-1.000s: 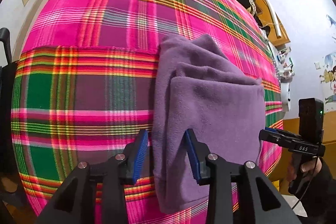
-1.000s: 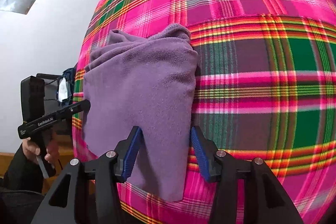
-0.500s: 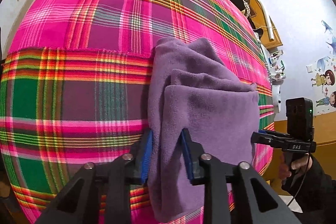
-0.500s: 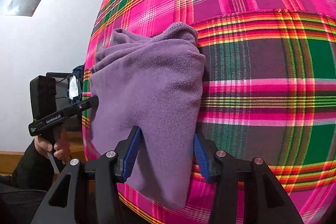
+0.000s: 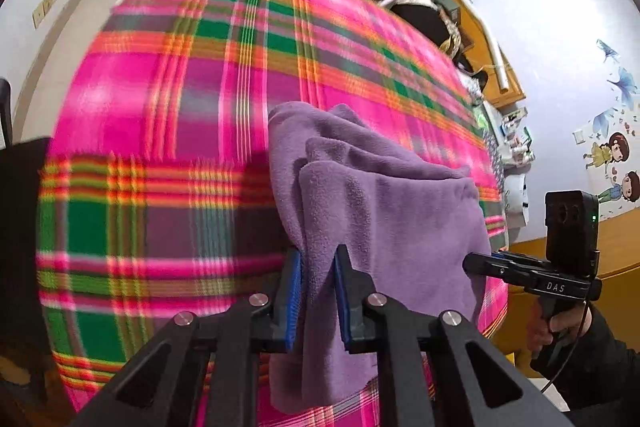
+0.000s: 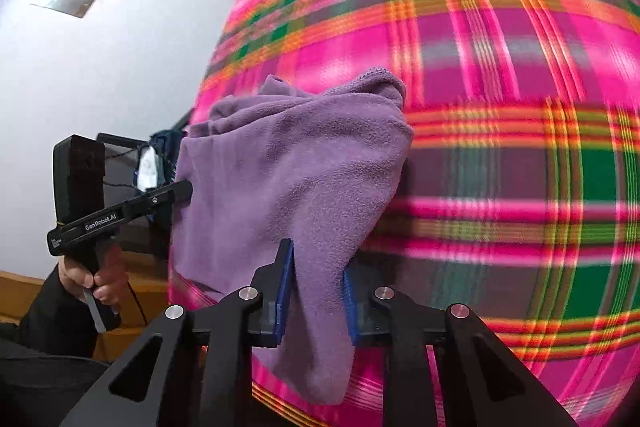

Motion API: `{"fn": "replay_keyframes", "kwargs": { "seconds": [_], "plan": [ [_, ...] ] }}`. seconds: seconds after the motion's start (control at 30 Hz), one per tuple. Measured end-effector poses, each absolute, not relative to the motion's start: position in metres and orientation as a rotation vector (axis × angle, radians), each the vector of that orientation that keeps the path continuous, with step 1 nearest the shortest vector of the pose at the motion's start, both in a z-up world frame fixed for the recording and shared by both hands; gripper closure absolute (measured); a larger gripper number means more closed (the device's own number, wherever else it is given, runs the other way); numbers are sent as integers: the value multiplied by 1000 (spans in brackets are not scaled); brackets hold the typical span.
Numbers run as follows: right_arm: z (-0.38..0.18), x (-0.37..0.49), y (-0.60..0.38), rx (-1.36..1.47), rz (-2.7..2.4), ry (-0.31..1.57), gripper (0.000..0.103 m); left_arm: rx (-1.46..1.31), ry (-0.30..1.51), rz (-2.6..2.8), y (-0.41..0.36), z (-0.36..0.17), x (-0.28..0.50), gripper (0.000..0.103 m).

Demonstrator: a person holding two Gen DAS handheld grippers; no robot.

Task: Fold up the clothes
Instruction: 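Grasp the folded purple stack with the right gripper and lift it, then carry the stack toward the bed head with the right gripper and release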

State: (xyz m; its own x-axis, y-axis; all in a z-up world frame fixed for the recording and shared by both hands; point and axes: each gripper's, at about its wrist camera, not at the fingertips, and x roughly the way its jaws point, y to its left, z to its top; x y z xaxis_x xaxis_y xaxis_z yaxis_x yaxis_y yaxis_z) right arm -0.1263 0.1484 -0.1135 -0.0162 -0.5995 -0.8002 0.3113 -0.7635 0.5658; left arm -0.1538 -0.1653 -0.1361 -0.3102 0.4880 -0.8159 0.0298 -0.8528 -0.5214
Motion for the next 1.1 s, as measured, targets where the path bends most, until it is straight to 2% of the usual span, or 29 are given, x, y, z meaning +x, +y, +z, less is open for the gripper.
{"fn": "replay_keyframes", "kwargs": {
  "seconds": [0.37, 0.63, 0.87, 0.97, 1.1],
  "plan": [
    [-94, -187, 63, 1563, -1801, -233, 80, -1620, -586, 2373, -242, -110, -208, 87],
    [-105, -231, -8, 1577, -1763, -185, 80, -1681, -565, 2421, -296, -120, -250, 86],
    [-112, -255, -31, 1594, -1769, -167, 80, -1693, -573, 2424, -314, -128, -277, 86],
    [-117, -265, -33, 1612, -1771, -178, 77, -1693, -581, 2416, -316, -133, -285, 86],
    [-137, -272, -29, 1705, -1779, -144, 68, -1771, -638, 2390, -325, -156, -289, 84]
  ]
}}
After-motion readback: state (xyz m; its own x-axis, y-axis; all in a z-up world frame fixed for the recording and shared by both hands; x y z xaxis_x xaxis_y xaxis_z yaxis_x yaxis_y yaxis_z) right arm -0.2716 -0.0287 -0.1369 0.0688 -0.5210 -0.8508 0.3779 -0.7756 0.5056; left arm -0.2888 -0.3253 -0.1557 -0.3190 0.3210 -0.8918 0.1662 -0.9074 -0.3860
